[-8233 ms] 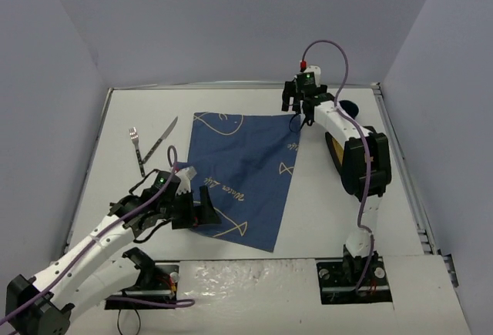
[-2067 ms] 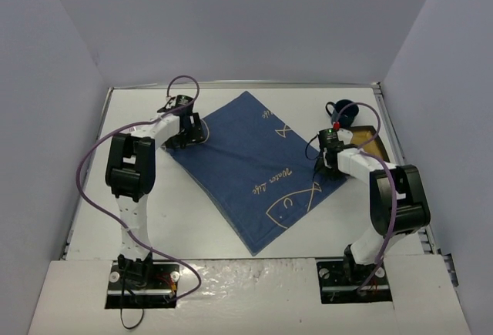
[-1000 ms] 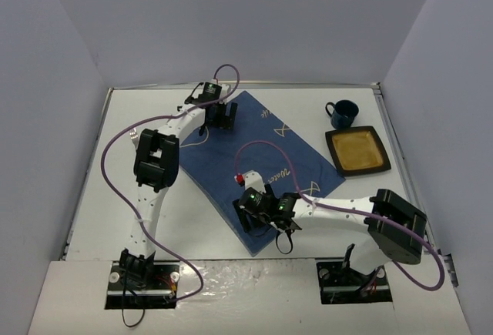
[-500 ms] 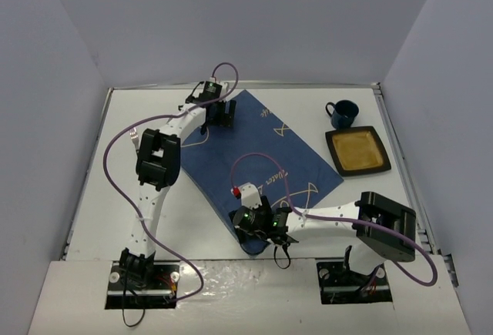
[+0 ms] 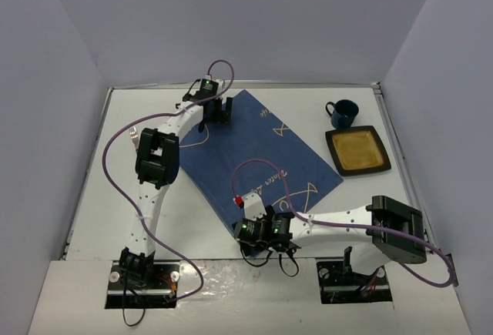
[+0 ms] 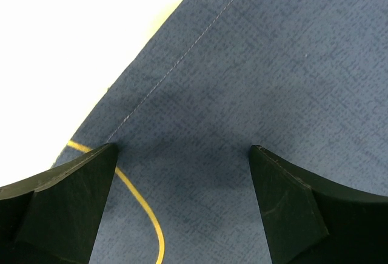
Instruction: Set the dinner table for one person
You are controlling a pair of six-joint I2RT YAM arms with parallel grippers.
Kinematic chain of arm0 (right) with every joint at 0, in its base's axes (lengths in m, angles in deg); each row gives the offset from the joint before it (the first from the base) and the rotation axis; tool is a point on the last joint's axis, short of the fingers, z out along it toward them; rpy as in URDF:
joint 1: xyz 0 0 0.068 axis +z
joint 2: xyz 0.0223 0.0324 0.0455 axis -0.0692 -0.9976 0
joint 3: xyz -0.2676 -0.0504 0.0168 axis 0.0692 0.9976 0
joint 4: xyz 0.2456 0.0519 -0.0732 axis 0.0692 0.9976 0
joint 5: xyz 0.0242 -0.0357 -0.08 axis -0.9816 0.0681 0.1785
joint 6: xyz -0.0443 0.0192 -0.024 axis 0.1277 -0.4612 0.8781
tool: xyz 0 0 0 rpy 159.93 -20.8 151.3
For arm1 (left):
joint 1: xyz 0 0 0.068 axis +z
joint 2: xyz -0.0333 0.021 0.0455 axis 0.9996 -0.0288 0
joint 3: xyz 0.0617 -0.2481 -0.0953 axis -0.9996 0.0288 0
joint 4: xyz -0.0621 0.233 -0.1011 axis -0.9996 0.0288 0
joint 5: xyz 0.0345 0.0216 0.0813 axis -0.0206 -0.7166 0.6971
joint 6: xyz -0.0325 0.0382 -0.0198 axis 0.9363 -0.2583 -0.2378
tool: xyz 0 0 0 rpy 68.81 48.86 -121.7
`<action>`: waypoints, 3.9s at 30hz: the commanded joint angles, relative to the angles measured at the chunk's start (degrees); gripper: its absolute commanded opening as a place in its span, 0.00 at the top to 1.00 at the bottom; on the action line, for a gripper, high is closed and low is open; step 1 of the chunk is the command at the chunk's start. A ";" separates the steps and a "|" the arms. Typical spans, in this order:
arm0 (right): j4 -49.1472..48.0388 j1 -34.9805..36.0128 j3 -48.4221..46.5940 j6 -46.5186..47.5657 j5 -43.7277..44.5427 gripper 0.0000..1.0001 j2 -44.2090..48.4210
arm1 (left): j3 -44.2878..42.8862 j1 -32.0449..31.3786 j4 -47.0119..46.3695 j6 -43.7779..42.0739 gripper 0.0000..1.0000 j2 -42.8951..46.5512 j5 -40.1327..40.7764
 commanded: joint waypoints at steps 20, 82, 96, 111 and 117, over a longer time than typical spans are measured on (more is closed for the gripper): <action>-1.46 -57.68 -4.35 16.55 -11.28 0.02 13.61 | 32.96 0.93 -3.57 2.87 0.03 33.65 12.20; -13.85 -82.79 6.74 13.25 -18.59 0.01 28.62 | 52.03 7.14 5.21 -0.68 0.03 75.82 -2.79; -36.42 -105.86 21.80 -2.37 -38.56 0.10 24.49 | 57.95 5.99 2.45 0.50 0.03 80.54 1.49; -59.38 -108.45 25.18 -6.19 -46.48 0.15 3.52 | 57.95 5.03 3.56 -0.44 0.03 81.48 5.96; -64.50 -108.45 26.01 -6.98 -46.21 0.18 -2.16 | 57.86 5.03 3.78 -0.53 0.03 80.98 6.53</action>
